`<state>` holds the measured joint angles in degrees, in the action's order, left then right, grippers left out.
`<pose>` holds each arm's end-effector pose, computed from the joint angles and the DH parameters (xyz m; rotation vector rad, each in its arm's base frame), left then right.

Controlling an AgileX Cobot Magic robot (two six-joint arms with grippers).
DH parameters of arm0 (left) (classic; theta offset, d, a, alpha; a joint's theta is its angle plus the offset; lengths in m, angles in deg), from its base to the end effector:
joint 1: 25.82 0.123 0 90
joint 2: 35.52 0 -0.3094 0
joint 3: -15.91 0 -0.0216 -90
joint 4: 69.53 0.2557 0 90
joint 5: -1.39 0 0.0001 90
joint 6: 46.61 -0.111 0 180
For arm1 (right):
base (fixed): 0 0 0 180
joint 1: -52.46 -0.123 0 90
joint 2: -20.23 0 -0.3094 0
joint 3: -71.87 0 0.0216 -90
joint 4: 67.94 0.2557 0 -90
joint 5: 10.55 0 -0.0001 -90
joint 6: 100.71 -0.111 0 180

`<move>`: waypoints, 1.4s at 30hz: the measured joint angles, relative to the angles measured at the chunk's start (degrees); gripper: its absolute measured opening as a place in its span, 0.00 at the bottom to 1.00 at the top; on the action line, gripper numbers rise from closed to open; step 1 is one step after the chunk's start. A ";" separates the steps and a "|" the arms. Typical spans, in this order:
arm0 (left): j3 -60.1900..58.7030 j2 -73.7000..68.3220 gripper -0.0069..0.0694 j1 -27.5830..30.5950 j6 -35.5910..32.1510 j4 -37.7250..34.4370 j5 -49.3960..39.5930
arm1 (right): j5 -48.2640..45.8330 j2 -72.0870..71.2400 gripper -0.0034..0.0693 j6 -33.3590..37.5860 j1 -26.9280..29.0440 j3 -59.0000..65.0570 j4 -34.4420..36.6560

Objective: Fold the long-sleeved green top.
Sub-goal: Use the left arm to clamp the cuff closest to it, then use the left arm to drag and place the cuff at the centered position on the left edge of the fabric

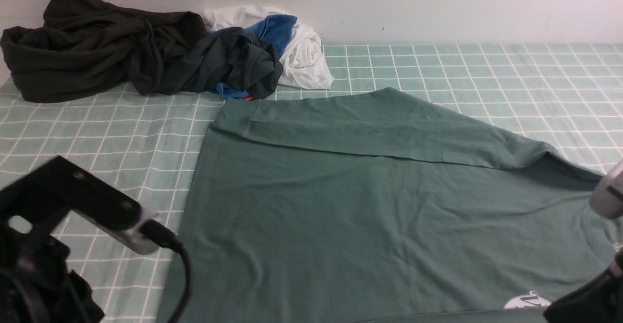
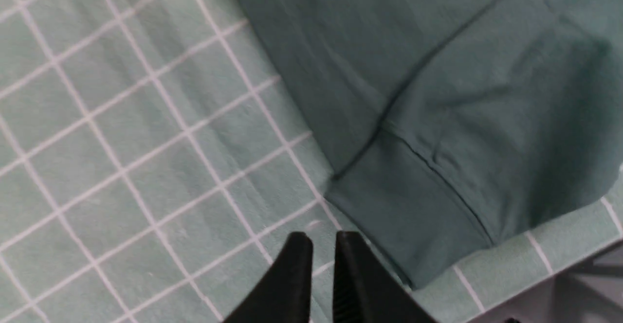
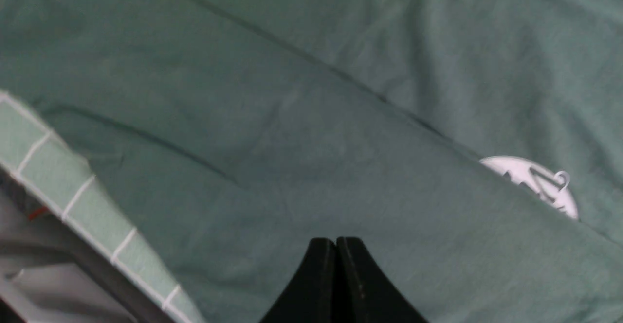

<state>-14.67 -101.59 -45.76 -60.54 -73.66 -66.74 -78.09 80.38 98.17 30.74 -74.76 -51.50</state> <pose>0.1479 -0.0616 0.2908 0.8135 2.7602 -0.1215 0.1181 0.0783 0.2964 -0.8819 2.6487 0.4096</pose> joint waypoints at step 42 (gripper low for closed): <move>31.71 -40.66 0.09 -12.00 -3.05 11.89 -0.77 | 5.68 0.41 0.03 -11.58 -2.18 -0.11 -17.81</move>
<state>17.04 -142.25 -57.75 -63.59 -61.78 -67.51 -72.41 80.79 86.59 28.56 -74.87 -69.30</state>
